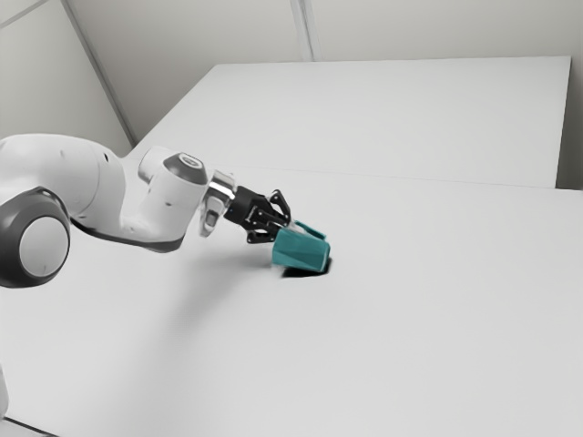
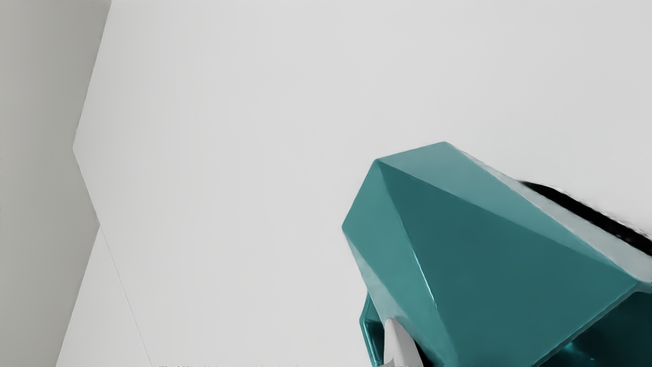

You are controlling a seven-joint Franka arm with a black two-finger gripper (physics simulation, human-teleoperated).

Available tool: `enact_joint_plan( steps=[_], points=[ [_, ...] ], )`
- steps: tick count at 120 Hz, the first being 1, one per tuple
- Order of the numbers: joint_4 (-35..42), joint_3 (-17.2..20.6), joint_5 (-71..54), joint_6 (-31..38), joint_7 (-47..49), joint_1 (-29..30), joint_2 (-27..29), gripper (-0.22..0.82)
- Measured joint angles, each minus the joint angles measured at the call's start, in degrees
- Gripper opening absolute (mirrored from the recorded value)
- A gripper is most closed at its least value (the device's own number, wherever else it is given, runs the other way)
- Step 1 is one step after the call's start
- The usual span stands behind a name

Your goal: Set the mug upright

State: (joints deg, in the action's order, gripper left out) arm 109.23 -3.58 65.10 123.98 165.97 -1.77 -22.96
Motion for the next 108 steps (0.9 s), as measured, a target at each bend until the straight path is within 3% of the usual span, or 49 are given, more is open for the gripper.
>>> enact_joint_plan(
  steps=[36,56,79,108],
  points=[
    [-2.9,1.0,-7.4,0.4,0.0,-1.0,0.8,-0.18],
    [-2.2,1.1,-15.7,0.8,0.0,-1.6,5.0,-0.18],
    [4.3,1.9,-43.1,0.6,0.0,-3.6,16.1,-0.18],
    [9.2,2.6,-70.5,1.0,0.0,-3.8,19.9,-0.18]
  ],
)
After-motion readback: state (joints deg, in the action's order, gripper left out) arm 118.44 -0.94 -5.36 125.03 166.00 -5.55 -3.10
